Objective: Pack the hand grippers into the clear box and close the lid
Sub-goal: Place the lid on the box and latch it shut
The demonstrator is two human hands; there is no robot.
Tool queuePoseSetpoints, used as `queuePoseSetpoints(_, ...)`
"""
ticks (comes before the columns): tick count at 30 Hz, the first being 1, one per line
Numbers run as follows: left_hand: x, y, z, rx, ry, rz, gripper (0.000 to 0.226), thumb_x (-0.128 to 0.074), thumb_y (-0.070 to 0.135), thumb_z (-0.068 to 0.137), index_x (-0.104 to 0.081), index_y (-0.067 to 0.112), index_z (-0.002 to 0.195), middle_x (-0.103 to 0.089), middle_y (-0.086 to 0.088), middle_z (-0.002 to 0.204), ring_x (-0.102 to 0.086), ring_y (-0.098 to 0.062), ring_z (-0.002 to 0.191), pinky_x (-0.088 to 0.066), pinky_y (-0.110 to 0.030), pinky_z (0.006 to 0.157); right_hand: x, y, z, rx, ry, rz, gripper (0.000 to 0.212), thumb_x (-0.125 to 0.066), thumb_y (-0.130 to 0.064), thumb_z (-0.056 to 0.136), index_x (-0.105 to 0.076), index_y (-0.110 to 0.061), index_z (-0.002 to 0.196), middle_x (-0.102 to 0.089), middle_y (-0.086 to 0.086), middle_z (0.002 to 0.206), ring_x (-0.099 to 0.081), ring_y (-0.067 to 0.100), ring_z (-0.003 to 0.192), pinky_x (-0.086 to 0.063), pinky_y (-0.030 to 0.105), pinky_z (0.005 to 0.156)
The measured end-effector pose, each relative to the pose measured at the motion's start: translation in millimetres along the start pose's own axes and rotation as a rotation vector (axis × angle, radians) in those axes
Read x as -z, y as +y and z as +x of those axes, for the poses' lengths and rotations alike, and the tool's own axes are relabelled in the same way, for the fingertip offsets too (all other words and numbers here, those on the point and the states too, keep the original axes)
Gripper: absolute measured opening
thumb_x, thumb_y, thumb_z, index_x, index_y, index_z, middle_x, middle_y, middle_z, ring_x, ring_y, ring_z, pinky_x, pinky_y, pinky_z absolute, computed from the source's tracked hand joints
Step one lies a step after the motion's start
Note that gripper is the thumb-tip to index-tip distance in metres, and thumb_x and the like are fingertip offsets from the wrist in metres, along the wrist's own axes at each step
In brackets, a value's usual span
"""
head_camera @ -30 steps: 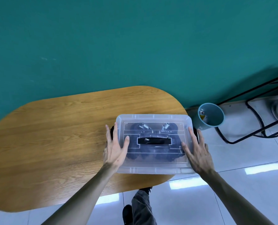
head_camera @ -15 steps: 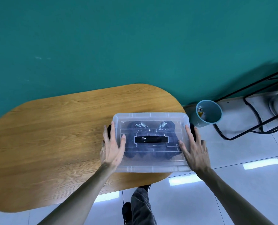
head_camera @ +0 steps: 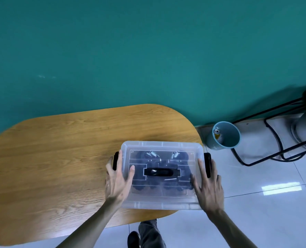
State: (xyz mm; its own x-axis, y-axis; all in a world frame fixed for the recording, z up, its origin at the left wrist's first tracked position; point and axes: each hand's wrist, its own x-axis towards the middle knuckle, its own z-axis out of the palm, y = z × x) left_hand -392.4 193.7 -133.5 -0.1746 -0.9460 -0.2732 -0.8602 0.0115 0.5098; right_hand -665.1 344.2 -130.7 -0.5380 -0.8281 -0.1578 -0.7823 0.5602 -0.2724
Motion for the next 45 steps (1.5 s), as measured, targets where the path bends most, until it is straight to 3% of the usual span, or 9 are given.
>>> queuePoseSetpoints(5, -1, -2, -3, -0.058, 0.057, 0.248, 0.069, -0.028, 0.064, 0.098, -0.017, 0.037, 0.161, -0.038, -0.021, 0.141, -0.048, -0.033, 0.085, -0.050, -0.042, 0.064, 6, -12, -1, 0.047, -0.025, -0.124, 0.056, -0.027, -0.037, 0.103, -0.017, -0.028, 0.157, -0.001, 0.020, 0.164, -0.041, 0.031, 0.077, -0.047, 0.042, 0.058)
queuePoseSetpoints(7, 3, 3, -9, -0.119, 0.036, 0.275, 0.070, -0.028, 0.064, 0.099, -0.012, 0.037, 0.161, -0.026, -0.020, 0.158, -0.044, -0.028, 0.082, -0.050, -0.034, 0.053, 8, -17, -1, 0.052, -0.001, -0.137, 0.059, -0.037, -0.028, 0.101, -0.017, -0.031, 0.157, 0.002, 0.018, 0.165, -0.040, 0.030, 0.075, -0.048, 0.041, 0.054)
queuePoseSetpoints(10, 5, 8, -22, -0.191, -0.003, 0.334, 0.076, -0.025, 0.072, 0.096, -0.004, 0.039, 0.161, 0.005, -0.009, 0.170, -0.039, -0.021, 0.084, -0.047, -0.023, 0.046, 13, -29, -4, 0.009, -0.036, -0.129, 0.063, -0.032, -0.046, 0.096, -0.020, -0.032, 0.156, 0.000, 0.016, 0.165, -0.042, 0.032, 0.077, -0.050, 0.041, 0.054)
queuePoseSetpoints(16, 0, 23, -25, -0.154, -0.031, 0.437, 0.069, -0.024, 0.069, 0.099, -0.019, 0.037, 0.159, 0.007, -0.006, 0.171, -0.038, -0.026, 0.080, -0.041, -0.031, 0.053, 9, -46, -7, -0.108, -0.104, -0.123, 0.073, -0.027, -0.066, 0.089, -0.027, -0.033, 0.154, -0.013, 0.015, 0.164, -0.043, 0.039, 0.092, -0.050, 0.047, 0.064)
queuePoseSetpoints(20, 4, 31, -25, -0.106, -0.075, 0.496, 0.070, -0.024, 0.067, 0.098, -0.007, 0.041, 0.160, 0.021, -0.004, 0.168, -0.040, -0.025, 0.088, -0.036, -0.031, 0.058, 8, -50, -7, -0.144, -0.134, -0.095, 0.069, -0.032, -0.065, 0.092, -0.027, -0.035, 0.153, -0.014, 0.017, 0.164, -0.043, 0.039, 0.088, -0.048, 0.048, 0.061)
queuePoseSetpoints(25, 6, 38, -25, -0.083, -0.098, 0.503, 0.078, -0.043, 0.050, 0.103, 0.014, 0.048, 0.155, 0.047, 0.001, 0.156, -0.036, -0.022, 0.103, -0.040, -0.027, 0.069, -1, -56, -6, -0.178, -0.070, -0.065, 0.094, -0.073, -0.042, 0.084, -0.011, -0.040, 0.154, -0.006, 0.017, 0.165, -0.040, 0.037, 0.085, -0.040, 0.044, 0.062)
queuePoseSetpoints(29, 6, 33, -23, -0.066, -0.064, 0.516, 0.097, -0.060, 0.022, 0.101, 0.018, 0.053, 0.151, 0.045, 0.005, 0.157, -0.020, -0.018, 0.094, -0.033, -0.028, 0.069, -6, -59, -4, -0.227, -0.100, -0.088, 0.106, -0.074, -0.027, 0.084, 0.004, -0.041, 0.154, 0.007, 0.015, 0.165, -0.039, 0.036, 0.090, -0.035, 0.042, 0.066)
queuePoseSetpoints(36, 8, 33, -23, -0.042, -0.087, 0.530, 0.109, -0.067, 0.012, 0.095, 0.016, 0.055, 0.151, 0.044, 0.009, 0.157, -0.012, -0.014, 0.086, -0.027, -0.028, 0.064, 2, -73, -4, -0.256, -0.162, -0.161, 0.091, -0.018, 0.011, 0.079, -0.013, -0.037, 0.156, 0.007, 0.013, 0.165, -0.041, 0.039, 0.090, -0.037, 0.043, 0.066)
queuePoseSetpoints(45, 11, 37, -24, -0.104, -0.145, 0.584, 0.108, -0.052, -0.003, 0.097, 0.028, 0.046, 0.150, 0.048, 0.003, 0.155, -0.028, -0.017, 0.095, -0.030, -0.028, 0.068, -8, -66, -10, -0.187, -0.082, -0.252, 0.094, -0.023, 0.010, 0.076, 0.003, -0.035, 0.154, 0.011, 0.013, 0.165, -0.039, 0.038, 0.090, -0.039, 0.043, 0.066)
